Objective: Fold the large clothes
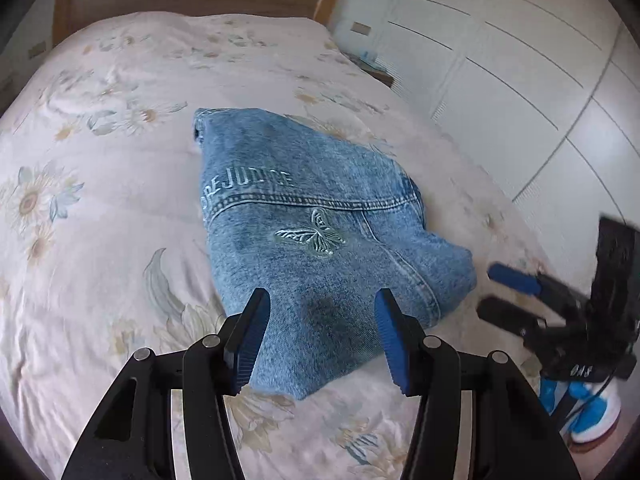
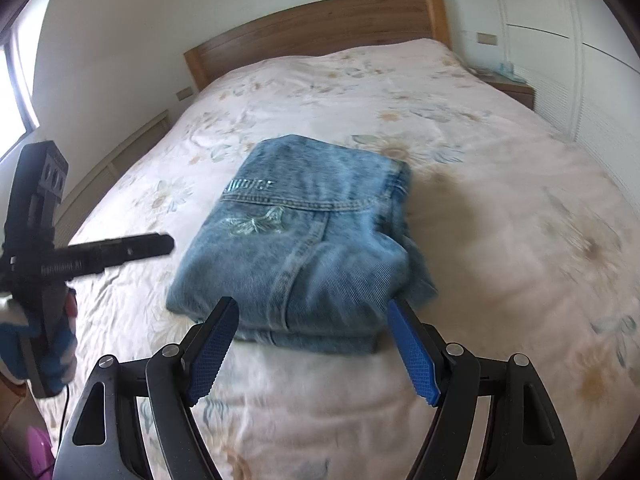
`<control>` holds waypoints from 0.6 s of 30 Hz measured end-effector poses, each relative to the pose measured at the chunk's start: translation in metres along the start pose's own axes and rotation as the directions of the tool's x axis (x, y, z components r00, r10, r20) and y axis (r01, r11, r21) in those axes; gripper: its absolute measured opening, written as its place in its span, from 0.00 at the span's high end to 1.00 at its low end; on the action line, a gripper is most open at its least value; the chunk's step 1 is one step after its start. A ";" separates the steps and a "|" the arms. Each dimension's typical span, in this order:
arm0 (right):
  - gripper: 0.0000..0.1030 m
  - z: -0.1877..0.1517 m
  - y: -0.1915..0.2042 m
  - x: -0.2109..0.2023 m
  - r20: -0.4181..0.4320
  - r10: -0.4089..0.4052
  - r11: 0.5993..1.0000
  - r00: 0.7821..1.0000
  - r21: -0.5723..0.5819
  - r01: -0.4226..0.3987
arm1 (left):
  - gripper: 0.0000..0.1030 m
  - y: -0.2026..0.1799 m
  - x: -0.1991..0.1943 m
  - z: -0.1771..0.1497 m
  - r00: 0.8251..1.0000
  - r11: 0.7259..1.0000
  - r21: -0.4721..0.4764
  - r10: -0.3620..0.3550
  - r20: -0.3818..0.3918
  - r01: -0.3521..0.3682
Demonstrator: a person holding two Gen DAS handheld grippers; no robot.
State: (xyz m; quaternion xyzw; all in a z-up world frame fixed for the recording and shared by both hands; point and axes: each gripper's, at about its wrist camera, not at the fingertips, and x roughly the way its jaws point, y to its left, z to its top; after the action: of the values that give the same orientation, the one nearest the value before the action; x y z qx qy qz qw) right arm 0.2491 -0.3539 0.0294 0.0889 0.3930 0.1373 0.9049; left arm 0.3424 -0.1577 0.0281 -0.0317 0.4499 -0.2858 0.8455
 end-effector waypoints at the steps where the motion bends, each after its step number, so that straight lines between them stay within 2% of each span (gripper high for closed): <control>1: 0.24 0.005 0.001 0.009 0.001 0.015 1.000 1.000 -0.004 -0.015 | 0.54 0.000 0.006 -0.001 1.000 1.000 0.017 -0.005 -0.003 0.005; 6: 0.24 0.018 -0.008 0.051 -0.023 0.062 0.998 0.998 0.003 -0.062 | 0.54 0.006 0.033 -0.012 0.999 0.999 0.040 -0.030 -0.022 0.031; 11: 0.24 -0.001 -0.031 0.086 -0.107 0.102 0.995 0.989 0.031 -0.099 | 0.54 0.009 0.041 -0.030 0.998 0.997 0.046 -0.056 -0.038 0.058; 18: 0.24 -0.031 -0.041 0.082 -0.103 0.138 0.990 0.985 0.054 -0.133 | 0.53 0.003 0.040 -0.038 0.999 0.997 0.071 -0.024 -0.026 0.026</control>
State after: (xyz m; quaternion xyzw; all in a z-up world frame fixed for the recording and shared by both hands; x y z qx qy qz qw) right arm 0.2871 -0.3648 -0.0591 0.1294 0.4368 0.1939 0.8688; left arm 0.3313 -0.1675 -0.0251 -0.0034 0.4494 -0.3127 0.8368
